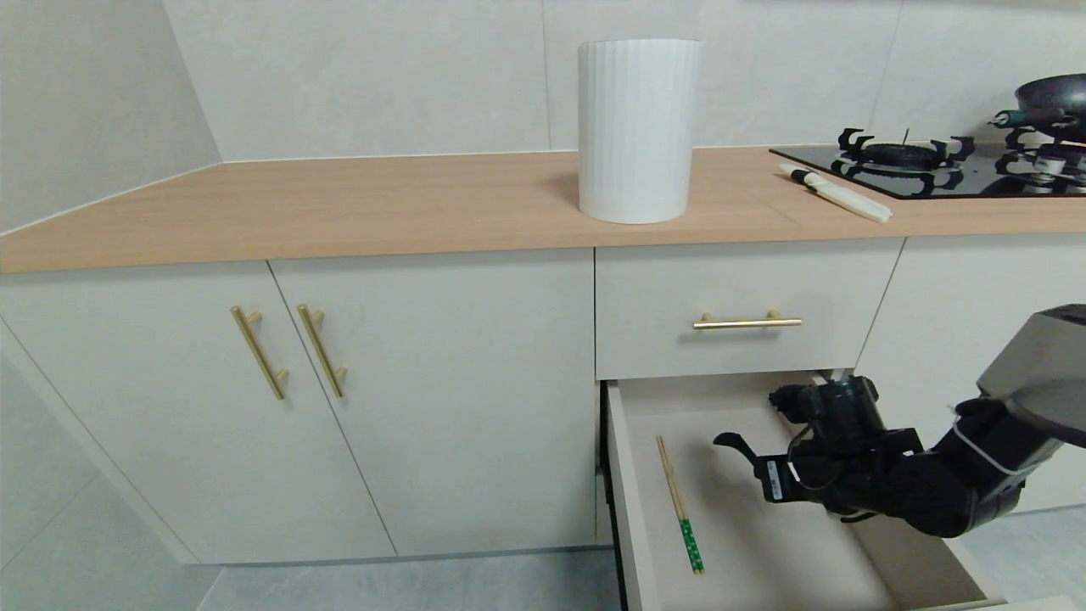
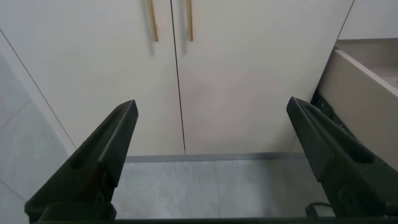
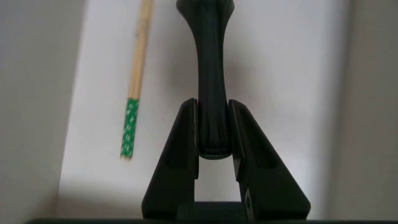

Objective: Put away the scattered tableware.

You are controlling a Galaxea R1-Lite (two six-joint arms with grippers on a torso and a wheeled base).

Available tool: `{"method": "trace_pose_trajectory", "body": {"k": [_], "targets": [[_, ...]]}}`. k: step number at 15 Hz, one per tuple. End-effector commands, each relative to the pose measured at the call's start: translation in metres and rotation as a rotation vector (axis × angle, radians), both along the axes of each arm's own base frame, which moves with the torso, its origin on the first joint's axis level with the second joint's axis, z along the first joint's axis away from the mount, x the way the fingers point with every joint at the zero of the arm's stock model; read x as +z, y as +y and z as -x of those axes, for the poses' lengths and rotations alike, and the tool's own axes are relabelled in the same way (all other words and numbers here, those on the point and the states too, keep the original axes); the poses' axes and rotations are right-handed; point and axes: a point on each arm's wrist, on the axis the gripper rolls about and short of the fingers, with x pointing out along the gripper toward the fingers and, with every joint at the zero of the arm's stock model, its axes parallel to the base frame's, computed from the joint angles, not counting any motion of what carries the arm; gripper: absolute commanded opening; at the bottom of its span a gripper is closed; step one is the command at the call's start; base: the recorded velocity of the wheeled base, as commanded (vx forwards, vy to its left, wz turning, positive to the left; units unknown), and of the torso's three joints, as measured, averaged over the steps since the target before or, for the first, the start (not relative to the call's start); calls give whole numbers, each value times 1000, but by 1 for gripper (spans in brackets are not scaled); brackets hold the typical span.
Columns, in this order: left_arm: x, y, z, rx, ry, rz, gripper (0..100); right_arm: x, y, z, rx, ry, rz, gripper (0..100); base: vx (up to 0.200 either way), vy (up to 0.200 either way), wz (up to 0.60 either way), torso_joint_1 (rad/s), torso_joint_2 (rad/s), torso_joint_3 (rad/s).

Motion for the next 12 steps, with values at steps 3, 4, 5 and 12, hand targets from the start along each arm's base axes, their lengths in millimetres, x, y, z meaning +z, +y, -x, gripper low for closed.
{"method": "trace_pose_trajectory", "body": {"k": [3,4,5,12], "targets": [[0,0,0,1,0,1,100,-44,4,-13,-8,37,17,0,0,0,0,0,0,0],[0,0,0,1,0,1,100,-50,4,-14,-12,32,24,0,0,0,0,0,0,0],[0,0,0,-1,0,1,100,-54,4,-15,-19,35,36,0,0,0,0,0,0,0],[0,0,0,1,0,1,100,-63,5,-21,-29,41,50,0,0,0,0,0,0,0]]}}
